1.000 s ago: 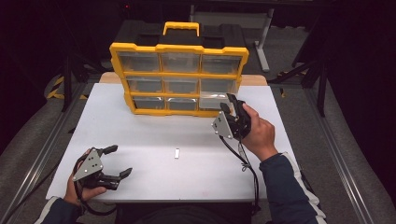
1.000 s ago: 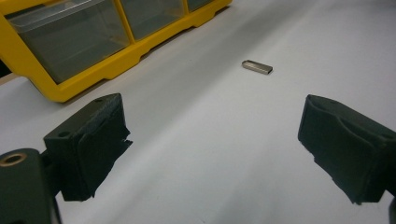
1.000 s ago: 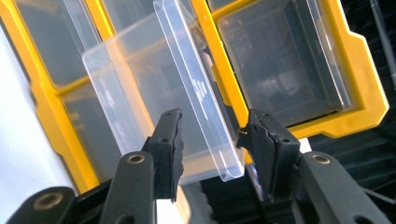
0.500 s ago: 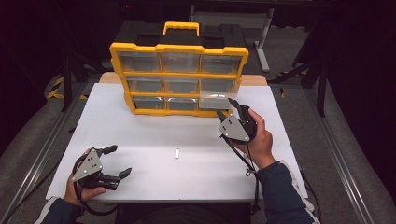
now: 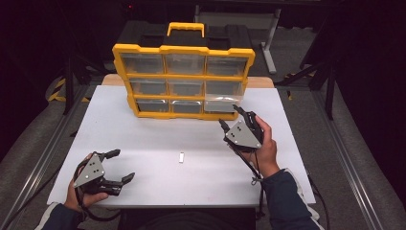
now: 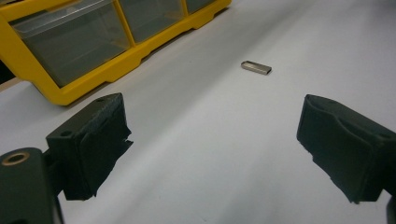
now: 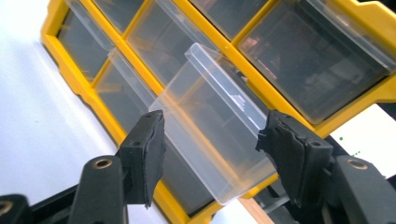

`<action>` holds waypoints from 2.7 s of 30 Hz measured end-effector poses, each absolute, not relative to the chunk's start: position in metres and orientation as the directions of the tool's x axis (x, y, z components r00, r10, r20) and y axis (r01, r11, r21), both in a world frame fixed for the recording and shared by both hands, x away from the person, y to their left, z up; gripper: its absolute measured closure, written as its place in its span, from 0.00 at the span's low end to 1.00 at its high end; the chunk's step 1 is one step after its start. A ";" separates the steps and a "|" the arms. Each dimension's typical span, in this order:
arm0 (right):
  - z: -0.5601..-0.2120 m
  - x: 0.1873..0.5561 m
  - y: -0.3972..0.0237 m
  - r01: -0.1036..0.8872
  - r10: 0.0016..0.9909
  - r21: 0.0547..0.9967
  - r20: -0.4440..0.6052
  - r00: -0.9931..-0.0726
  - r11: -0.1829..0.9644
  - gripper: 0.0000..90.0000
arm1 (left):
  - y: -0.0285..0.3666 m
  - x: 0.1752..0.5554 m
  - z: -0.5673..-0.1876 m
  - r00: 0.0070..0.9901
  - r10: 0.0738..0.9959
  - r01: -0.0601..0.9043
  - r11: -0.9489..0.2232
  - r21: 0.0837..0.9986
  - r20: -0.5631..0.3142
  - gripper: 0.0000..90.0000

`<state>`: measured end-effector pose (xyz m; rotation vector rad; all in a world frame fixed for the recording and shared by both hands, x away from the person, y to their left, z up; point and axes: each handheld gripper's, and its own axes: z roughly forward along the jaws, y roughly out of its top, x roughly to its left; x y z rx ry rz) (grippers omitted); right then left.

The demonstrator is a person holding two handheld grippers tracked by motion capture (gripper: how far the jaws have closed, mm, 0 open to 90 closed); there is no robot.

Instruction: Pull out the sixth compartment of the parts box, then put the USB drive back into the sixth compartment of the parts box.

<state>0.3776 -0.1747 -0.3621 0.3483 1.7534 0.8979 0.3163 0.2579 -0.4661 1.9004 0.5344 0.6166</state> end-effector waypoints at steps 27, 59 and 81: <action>-0.383 0.376 -0.163 -0.178 0.613 0.776 -0.596 -0.518 0.605 0.38 | 0.259 0.312 -0.466 0.766 0.615 0.084 -0.384 0.920 0.187 0.11; -0.419 0.385 -0.150 -0.073 0.578 0.804 -0.484 -0.657 0.590 0.27 | 0.260 0.313 -0.466 0.771 0.607 0.076 -0.386 0.919 0.192 0.11; -0.445 0.405 -0.129 0.102 0.462 0.797 -0.236 -0.855 0.595 0.17 | 0.261 0.308 -0.468 0.766 0.610 0.075 -0.398 0.914 0.202 0.11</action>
